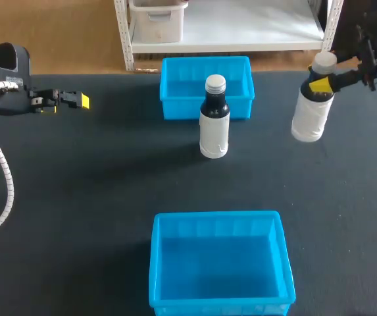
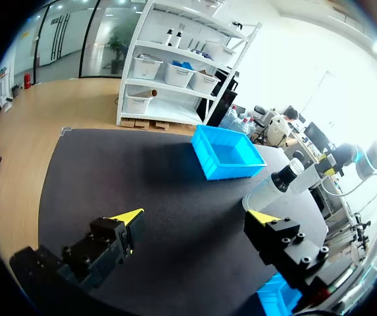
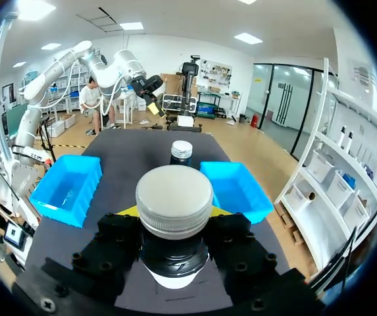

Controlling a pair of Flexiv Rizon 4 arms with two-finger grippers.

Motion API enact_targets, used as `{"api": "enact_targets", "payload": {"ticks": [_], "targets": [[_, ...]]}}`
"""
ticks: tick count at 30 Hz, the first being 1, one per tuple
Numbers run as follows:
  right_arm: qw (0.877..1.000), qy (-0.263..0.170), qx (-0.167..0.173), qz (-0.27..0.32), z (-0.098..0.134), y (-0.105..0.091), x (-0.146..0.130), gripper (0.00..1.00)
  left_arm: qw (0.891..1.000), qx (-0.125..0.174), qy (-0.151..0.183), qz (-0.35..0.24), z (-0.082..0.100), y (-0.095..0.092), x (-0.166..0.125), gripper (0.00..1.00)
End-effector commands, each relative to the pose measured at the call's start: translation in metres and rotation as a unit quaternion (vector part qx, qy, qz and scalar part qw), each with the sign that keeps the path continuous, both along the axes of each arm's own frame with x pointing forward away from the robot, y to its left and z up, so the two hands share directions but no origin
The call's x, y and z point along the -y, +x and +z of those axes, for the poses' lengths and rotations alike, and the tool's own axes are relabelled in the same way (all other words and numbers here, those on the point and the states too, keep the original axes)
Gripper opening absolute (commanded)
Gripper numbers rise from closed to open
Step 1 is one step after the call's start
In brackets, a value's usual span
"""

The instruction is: Pick up the bottle, and place it in the far bin if it is heavy, or in the near bin if it is light.

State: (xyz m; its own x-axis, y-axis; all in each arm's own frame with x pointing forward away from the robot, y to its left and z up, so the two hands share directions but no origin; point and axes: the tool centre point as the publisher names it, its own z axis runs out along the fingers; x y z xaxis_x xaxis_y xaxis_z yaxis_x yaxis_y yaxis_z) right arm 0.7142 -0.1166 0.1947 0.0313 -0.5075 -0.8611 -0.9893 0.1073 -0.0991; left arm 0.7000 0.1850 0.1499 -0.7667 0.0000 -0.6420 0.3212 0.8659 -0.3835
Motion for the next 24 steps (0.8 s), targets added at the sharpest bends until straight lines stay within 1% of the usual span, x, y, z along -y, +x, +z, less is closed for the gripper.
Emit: {"api": "enact_targets", "payload": {"ticks": [1, 8, 13, 24], "targets": [[1.000, 0.004, -0.007, 0.022, 0.004, 0.016, -0.002, 0.00, 1.000, 0.000, 0.000, 0.000, 0.000, 0.000, 0.000, 1.00], [1.000, 0.005, -0.005, 0.022, 0.012, 0.035, -0.011, 0.00, 1.000, 0.000, 0.000, 0.000, 0.000, 0.000, 0.000, 1.00], [1.000, -0.001, -0.002, 0.005, 0.018, 0.055, -0.025, 0.00, 1.000, 0.000, 0.000, 0.000, 0.000, 0.000, 0.000, 1.00], [1.000, 0.009, 0.006, -0.020, 0.030, 0.100, -0.055, 0.00, 1.000, 0.000, 0.000, 0.000, 0.000, 0.000, 0.000, 1.00]]}}
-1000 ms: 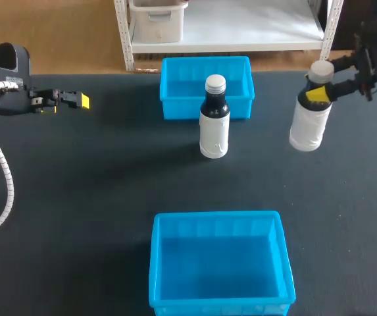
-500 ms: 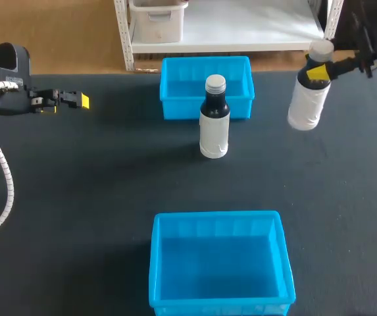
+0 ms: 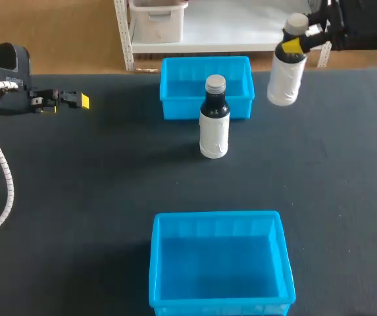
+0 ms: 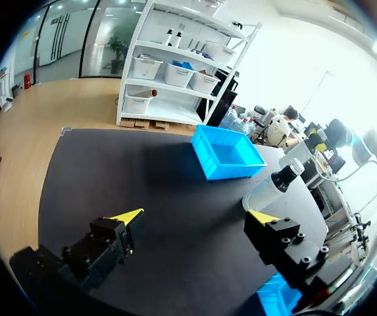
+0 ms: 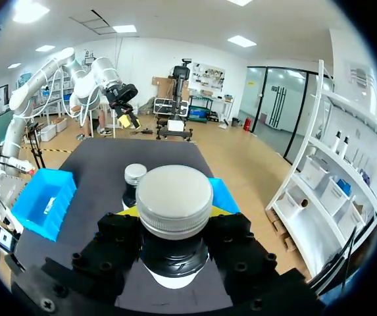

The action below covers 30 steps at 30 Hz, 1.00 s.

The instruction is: Pick up the bottle, and place it in the far bin if it is heavy, or in the near bin if it is light.

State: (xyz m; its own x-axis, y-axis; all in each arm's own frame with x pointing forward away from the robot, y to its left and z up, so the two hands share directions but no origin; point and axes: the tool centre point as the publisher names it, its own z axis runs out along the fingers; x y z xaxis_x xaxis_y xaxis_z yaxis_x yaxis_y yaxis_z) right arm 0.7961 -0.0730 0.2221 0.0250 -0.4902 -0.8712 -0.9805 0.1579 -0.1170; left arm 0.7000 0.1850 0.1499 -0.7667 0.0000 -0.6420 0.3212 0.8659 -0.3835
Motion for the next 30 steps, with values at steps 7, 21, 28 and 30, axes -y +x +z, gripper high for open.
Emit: {"api": "enact_targets", "payload": {"ticks": [7, 21, 28, 30], "targets": [[1.000, 0.000, 0.000, 0.002, 0.007, 0.034, -0.025, 0.00, 1.000, 0.000, 0.000, 0.000, 0.000, 0.000, 0.000, 1.00], [1.000, 0.003, 0.001, 0.014, 0.009, 0.050, -0.048, 0.00, 1.000, 0.000, 0.000, 0.000, 0.000, 0.000, 0.000, 1.00], [1.000, 0.007, -0.001, 0.022, 0.007, 0.066, -0.066, 0.00, 1.000, 0.000, 0.000, 0.000, 0.000, 0.000, 0.000, 1.00], [1.000, 0.007, -0.002, 0.025, 0.006, 0.069, -0.070, 0.00, 1.000, 0.000, 0.000, 0.000, 0.000, 0.000, 0.000, 1.00]]}}
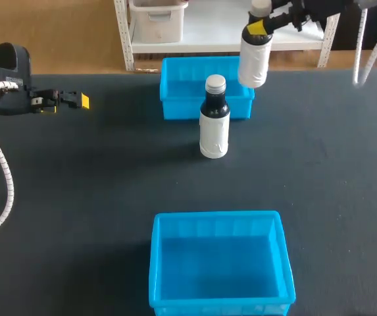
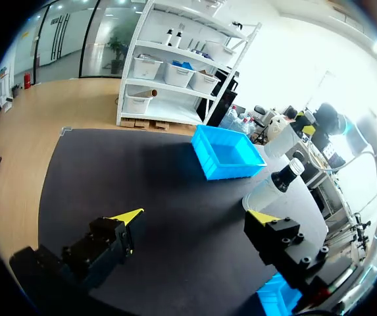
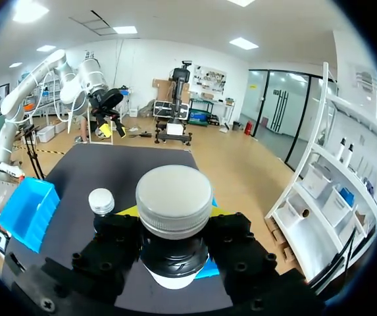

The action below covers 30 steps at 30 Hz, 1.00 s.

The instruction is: Pick up the bottle, and place it in the far bin if it is heavy, or in the near bin if it is light.

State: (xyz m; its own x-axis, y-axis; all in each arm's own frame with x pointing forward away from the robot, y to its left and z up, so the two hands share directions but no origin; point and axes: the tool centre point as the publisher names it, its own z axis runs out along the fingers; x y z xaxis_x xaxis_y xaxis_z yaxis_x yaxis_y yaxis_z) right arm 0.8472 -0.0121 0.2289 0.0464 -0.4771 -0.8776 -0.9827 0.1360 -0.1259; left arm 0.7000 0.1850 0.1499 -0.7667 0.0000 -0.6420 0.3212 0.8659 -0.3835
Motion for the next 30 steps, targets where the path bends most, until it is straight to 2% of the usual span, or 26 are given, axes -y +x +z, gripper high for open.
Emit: {"api": "enact_targets", "payload": {"ticks": [1, 14, 30], "targets": [[1.000, 0.000, -0.008, 0.015, -0.001, 0.020, -0.012, 0.00, 1.000, 0.000, 0.000, 0.000, 0.000, 0.000, 0.000, 1.00], [0.999, 0.009, -0.019, 0.043, -0.010, 0.045, -0.055, 0.00, 1.000, 0.000, 0.000, 0.000, 0.000, 0.000, 0.000, 1.00], [0.997, 0.014, -0.032, 0.069, -0.021, 0.063, -0.091, 0.00, 1.000, 0.000, 0.000, 0.000, 0.000, 0.000, 0.000, 1.00]]}}
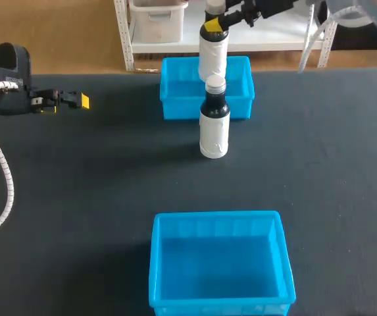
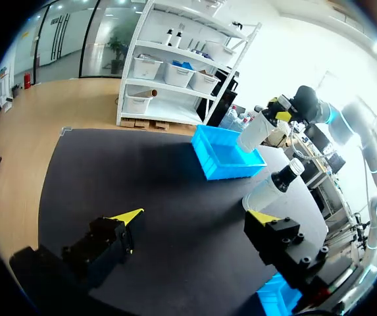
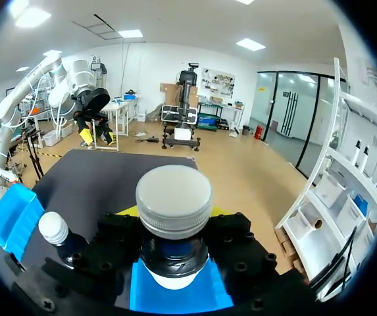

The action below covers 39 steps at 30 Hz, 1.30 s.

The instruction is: Pick up the bottle, and place it in the far bin if it is heavy, or in the near bin if it is light.

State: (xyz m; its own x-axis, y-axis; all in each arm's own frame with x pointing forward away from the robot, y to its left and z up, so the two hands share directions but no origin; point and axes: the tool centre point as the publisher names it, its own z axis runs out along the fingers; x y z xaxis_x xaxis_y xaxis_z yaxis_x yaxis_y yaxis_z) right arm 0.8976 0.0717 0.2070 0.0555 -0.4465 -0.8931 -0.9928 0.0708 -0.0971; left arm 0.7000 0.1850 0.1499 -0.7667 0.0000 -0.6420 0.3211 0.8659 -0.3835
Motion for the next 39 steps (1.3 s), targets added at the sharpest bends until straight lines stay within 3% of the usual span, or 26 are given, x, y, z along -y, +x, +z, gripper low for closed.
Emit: {"api": "enact_targets", "payload": {"ticks": [1, 27, 39], "targets": [[0.999, -0.001, -0.018, 0.037, 0.000, 0.013, -0.010, 0.00, 1.000, 0.000, 0.000, 0.000, 0.000, 0.000, 0.000, 1.00], [0.996, 0.006, -0.048, 0.076, -0.021, 0.020, -0.052, 0.00, 1.000, 0.000, 0.000, 0.000, 0.000, 0.000, 0.000, 1.00], [0.994, 0.005, -0.067, 0.086, -0.034, 0.022, -0.059, 0.00, 1.000, 0.000, 0.000, 0.000, 0.000, 0.000, 0.000, 1.00]]}}
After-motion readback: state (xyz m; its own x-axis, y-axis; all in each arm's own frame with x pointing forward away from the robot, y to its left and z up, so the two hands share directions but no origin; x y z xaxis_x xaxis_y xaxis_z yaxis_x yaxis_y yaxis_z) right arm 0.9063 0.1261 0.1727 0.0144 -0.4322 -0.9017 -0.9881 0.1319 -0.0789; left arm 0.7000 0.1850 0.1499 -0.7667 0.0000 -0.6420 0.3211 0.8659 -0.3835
